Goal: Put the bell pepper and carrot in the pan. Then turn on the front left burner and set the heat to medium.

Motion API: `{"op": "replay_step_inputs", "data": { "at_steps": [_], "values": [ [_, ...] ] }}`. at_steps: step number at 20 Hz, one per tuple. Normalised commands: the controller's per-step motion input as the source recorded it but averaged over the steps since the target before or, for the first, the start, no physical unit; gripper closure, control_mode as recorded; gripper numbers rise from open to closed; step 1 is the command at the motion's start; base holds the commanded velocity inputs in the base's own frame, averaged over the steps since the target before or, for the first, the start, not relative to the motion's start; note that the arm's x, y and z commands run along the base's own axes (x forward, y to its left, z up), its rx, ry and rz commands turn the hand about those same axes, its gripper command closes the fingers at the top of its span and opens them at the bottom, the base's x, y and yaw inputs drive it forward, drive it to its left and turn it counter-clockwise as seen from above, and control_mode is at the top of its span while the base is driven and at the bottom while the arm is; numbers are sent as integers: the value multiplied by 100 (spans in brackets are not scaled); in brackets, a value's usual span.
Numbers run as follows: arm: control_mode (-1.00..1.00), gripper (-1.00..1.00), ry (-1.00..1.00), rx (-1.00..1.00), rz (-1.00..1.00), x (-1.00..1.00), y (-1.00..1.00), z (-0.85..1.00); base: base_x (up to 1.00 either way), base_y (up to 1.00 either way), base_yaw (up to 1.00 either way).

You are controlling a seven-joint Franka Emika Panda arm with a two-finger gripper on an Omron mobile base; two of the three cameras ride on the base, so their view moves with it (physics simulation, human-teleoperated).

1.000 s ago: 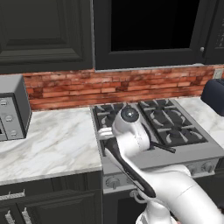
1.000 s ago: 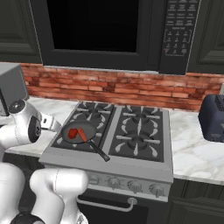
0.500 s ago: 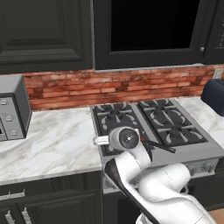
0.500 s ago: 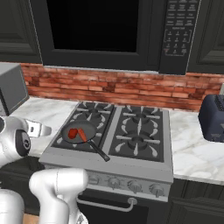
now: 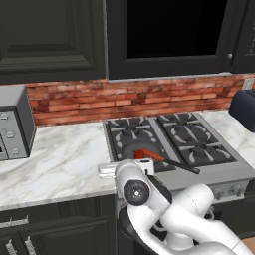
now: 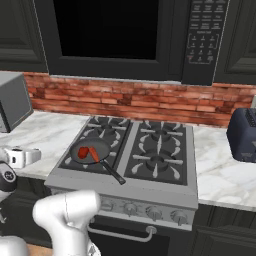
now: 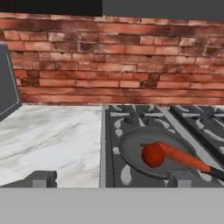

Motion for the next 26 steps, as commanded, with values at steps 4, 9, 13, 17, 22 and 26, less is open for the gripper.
{"op": "replay_step_inputs", "data": {
  "at_steps": [4,9,13,17,22,26],
  "values": [
    [-100,-100,-32,0,0,-42,0,0,0,0,0],
    [-100,-100,-29,0,0,-36,0,-1,0,0,0],
    [-100,-100,-20,0,0,-4,0,-20,0,0,0],
    [-100,-100,-21,0,0,-22,0,-23,0,0,0],
    [-100,-100,-13,-3,0,-7,-10,-38,0,0,0],
    [-100,-100,-8,-2,0,-2,-18,-37,0,0,0]
  ]
}}
